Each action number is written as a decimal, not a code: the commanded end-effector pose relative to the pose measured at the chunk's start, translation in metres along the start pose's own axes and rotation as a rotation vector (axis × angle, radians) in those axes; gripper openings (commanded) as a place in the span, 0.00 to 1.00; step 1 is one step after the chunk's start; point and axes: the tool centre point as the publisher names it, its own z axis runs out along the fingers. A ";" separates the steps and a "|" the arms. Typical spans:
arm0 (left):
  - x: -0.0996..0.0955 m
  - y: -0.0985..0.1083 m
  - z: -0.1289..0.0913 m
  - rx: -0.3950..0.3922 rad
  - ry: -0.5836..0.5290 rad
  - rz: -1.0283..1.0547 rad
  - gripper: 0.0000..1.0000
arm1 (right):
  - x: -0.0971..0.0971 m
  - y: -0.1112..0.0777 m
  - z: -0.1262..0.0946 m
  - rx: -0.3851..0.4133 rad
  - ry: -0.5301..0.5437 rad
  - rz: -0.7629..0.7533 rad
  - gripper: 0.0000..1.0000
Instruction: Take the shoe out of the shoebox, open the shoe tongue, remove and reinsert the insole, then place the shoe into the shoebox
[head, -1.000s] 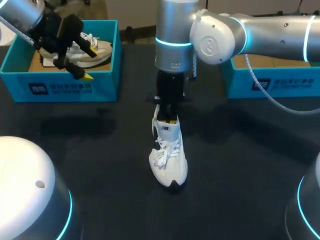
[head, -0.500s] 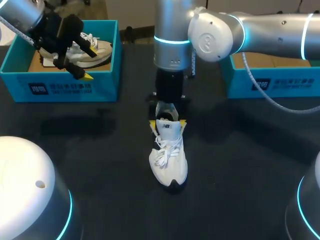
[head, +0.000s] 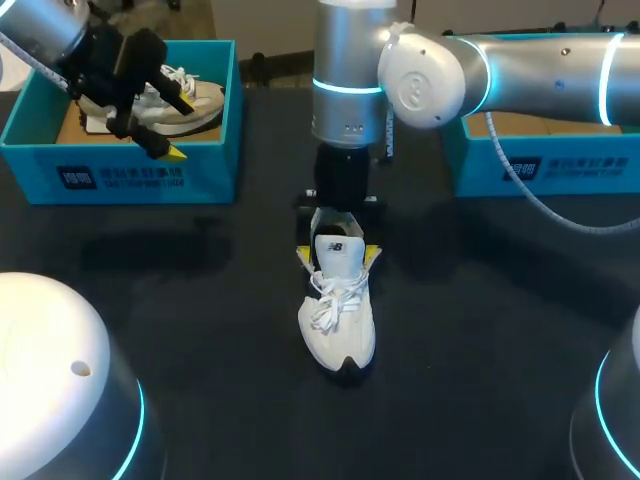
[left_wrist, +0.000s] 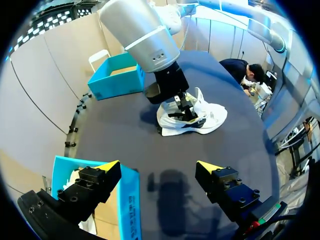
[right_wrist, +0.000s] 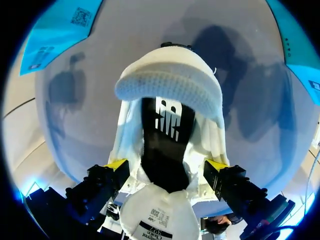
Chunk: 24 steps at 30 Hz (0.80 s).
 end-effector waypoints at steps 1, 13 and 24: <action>0.001 0.000 -0.001 -0.002 -0.001 0.001 1.00 | 0.005 -0.007 -0.006 -0.001 -0.019 0.008 1.00; 0.001 0.000 -0.001 -0.002 -0.001 0.001 1.00 | 0.014 -0.029 -0.026 -0.011 -0.037 0.058 1.00; 0.001 0.000 -0.001 -0.002 -0.001 0.001 1.00 | 0.020 -0.046 -0.039 -0.031 -0.065 0.089 1.00</action>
